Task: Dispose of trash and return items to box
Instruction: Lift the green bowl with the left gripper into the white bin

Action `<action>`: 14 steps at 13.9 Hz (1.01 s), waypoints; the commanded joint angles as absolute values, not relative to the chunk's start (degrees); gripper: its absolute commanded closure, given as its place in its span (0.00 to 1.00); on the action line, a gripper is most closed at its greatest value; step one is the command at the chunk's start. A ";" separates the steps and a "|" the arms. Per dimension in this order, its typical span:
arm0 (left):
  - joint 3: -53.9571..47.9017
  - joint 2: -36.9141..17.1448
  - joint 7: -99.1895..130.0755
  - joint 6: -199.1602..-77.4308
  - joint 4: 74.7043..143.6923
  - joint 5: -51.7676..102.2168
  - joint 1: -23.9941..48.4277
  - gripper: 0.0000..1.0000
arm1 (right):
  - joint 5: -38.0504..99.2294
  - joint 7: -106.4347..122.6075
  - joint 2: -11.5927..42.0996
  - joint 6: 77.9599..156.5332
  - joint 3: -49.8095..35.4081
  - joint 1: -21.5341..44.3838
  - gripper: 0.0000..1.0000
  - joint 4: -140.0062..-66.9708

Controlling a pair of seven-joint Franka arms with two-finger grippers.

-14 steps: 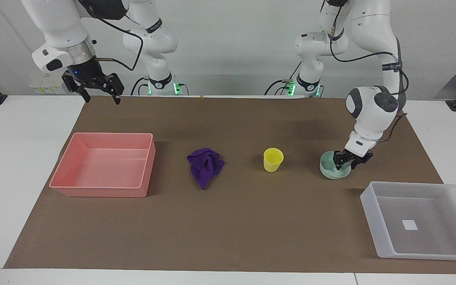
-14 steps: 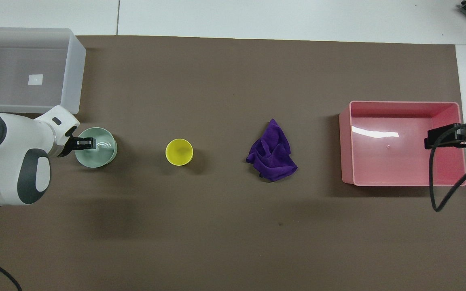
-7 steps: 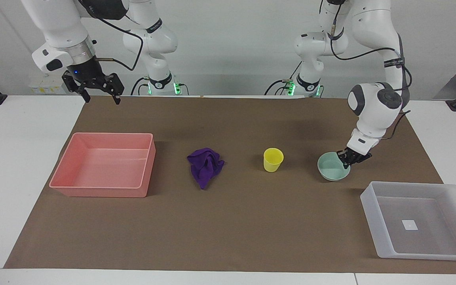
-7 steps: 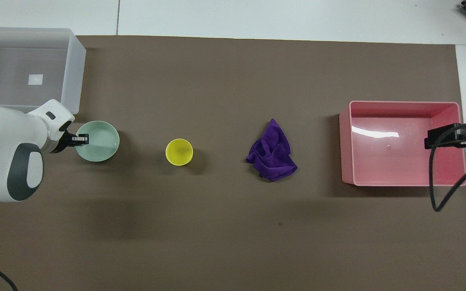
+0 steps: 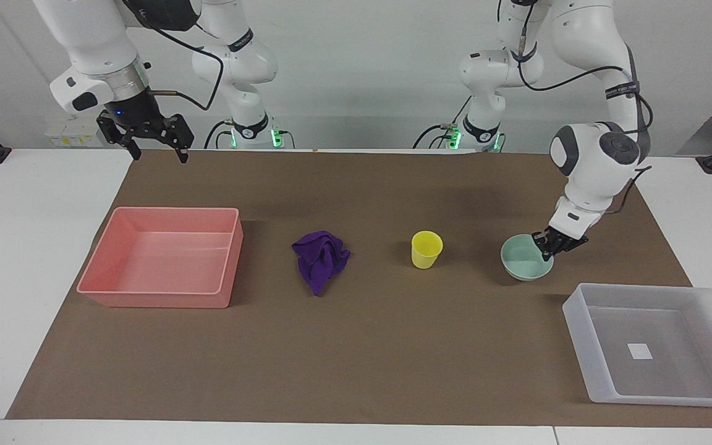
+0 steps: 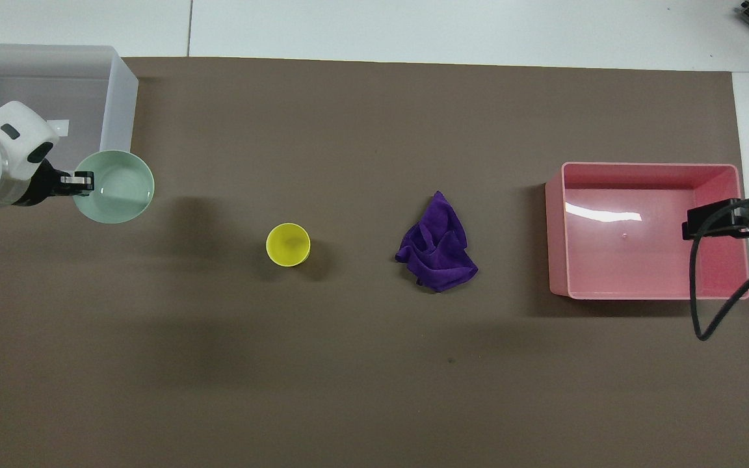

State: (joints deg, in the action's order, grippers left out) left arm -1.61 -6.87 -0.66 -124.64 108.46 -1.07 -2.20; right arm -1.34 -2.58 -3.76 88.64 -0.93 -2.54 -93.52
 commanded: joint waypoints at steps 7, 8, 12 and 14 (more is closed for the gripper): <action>-2.37 -28.26 -2.02 -114.89 74.41 -1.41 -9.49 1.00 | -0.26 -1.32 -5.19 88.33 -1.14 -3.25 0.00 -95.01; -2.37 -31.69 -2.11 -113.92 69.48 -1.41 -9.67 1.00 | -0.26 -1.41 -5.19 88.33 -1.14 -3.25 0.00 -95.01; -2.29 -41.81 -2.11 -114.25 59.79 -1.67 -12.13 1.00 | -0.26 -1.23 -5.19 88.68 -1.14 -3.25 0.00 -95.01; -2.29 -45.95 -2.11 -115.48 56.09 -1.67 -12.39 1.00 | -0.18 -1.23 -5.19 88.25 -1.14 -3.25 0.00 -95.18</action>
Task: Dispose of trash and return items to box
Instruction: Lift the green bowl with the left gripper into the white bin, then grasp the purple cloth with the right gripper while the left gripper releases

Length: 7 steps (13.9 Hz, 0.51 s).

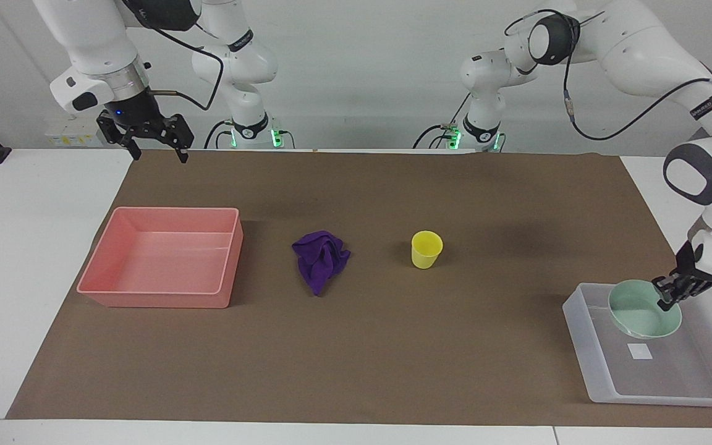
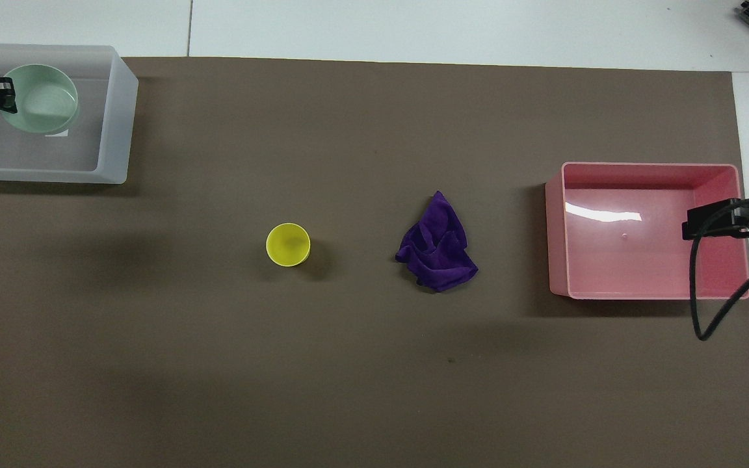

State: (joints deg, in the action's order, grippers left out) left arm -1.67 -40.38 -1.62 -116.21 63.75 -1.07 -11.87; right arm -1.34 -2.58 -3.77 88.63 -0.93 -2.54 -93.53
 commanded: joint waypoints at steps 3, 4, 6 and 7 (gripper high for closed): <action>-2.63 -47.11 -2.02 -118.74 56.25 -1.67 -13.62 1.00 | -0.09 -1.85 -4.92 92.44 -1.49 -2.37 0.00 -96.32; -2.46 -47.54 -1.93 -119.52 56.60 -1.58 -13.62 1.00 | -0.09 -2.19 -4.92 94.37 -1.67 -2.29 0.00 -97.89; -2.46 -49.39 -2.02 -120.40 56.78 -1.41 -14.67 1.00 | -0.09 -5.08 -4.31 99.12 -2.11 0.95 0.00 -99.75; -2.37 -49.39 -2.02 -120.67 57.73 -1.41 -14.85 1.00 | -0.09 -7.62 -3.09 101.23 -2.20 2.45 0.00 -100.02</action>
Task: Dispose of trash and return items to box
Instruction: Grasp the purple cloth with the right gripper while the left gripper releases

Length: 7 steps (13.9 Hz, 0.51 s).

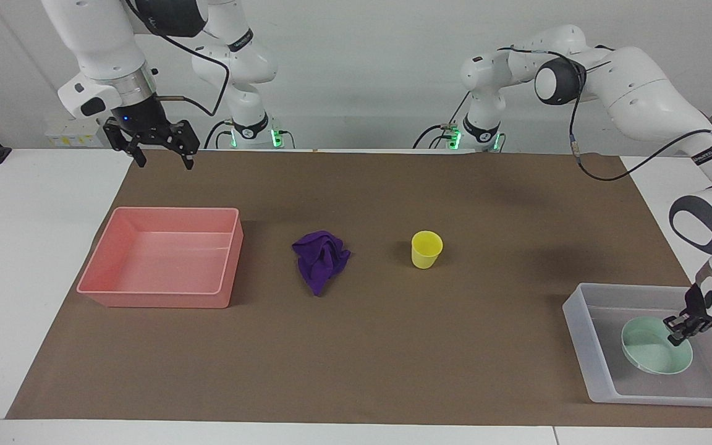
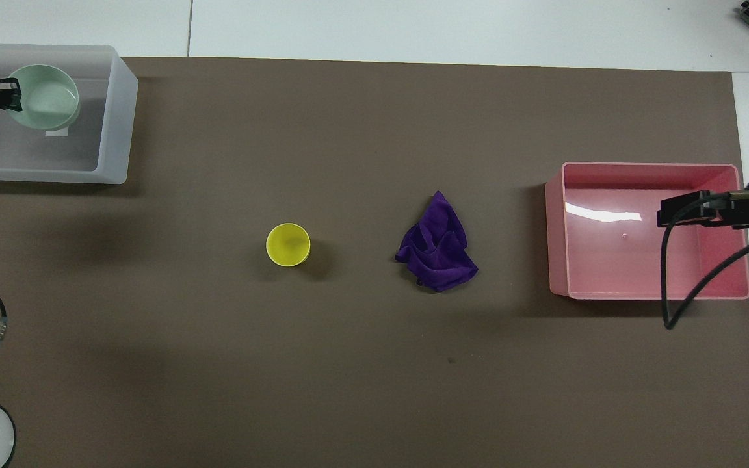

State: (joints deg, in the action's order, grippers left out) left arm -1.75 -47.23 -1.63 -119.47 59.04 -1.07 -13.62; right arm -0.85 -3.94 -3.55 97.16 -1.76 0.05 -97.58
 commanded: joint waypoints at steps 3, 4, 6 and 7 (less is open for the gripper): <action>-2.29 -48.52 -2.02 -122.16 61.42 -1.23 -14.94 1.00 | -0.09 -13.70 1.04 107.38 -2.20 8.60 0.00 -100.80; -2.29 -48.34 -2.02 -122.34 62.04 -1.14 -14.94 1.00 | 0.00 -14.15 2.27 110.27 -2.28 10.44 0.00 -101.68; -2.29 -48.08 -2.02 -123.56 62.58 -1.14 -14.77 1.00 | 0.00 -17.04 4.56 115.20 -2.29 14.31 0.00 -103.35; -2.37 -47.90 -2.11 -124.10 62.67 -1.23 -14.85 0.79 | 0.09 -17.22 5.27 117.66 -2.37 15.54 0.00 -104.93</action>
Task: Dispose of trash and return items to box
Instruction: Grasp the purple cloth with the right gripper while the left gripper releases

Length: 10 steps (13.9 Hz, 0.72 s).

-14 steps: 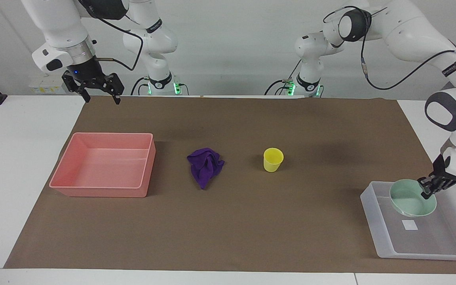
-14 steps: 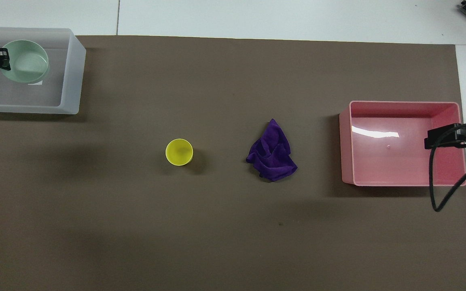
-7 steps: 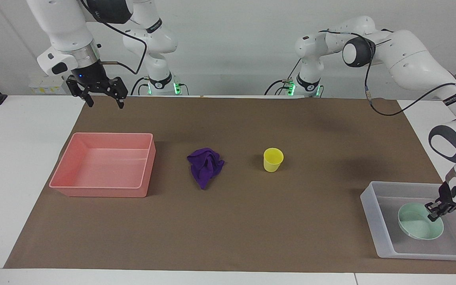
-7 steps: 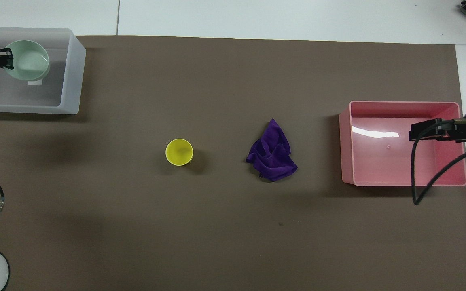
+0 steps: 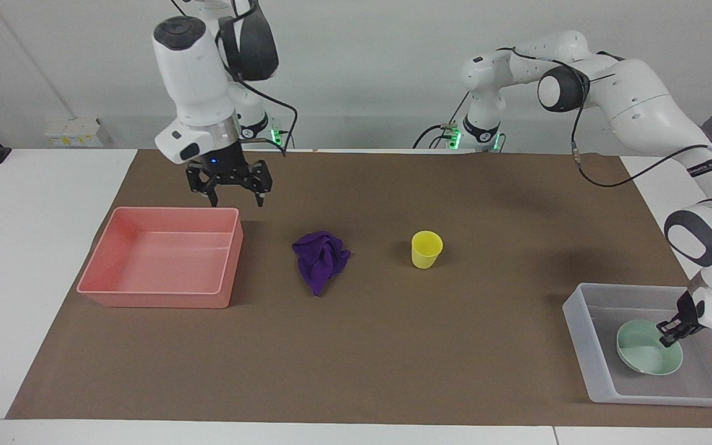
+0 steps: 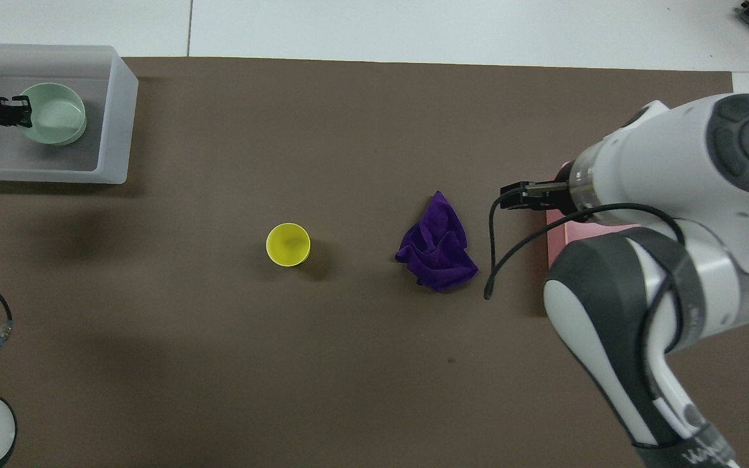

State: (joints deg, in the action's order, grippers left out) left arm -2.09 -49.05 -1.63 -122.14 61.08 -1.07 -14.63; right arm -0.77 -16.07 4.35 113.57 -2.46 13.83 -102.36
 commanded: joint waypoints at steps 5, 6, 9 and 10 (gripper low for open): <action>-2.29 -43.70 -2.46 -122.00 64.06 -1.49 -13.89 0.00 | 2.46 -15.74 7.90 133.75 -2.29 21.70 0.00 -115.83; -2.29 -41.85 -2.72 -121.47 65.29 -1.49 -13.54 0.00 | 2.46 -14.08 8.78 134.55 -2.37 21.80 0.00 -116.19; -2.37 -31.94 -7.37 -120.67 74.40 -1.32 -11.52 0.00 | 2.46 -10.81 9.49 140.60 -2.29 22.15 0.00 -120.57; -2.46 -28.16 -7.38 -120.76 78.36 -1.32 -10.73 0.00 | 1.94 -10.64 9.75 142.28 -2.37 22.24 0.00 -121.63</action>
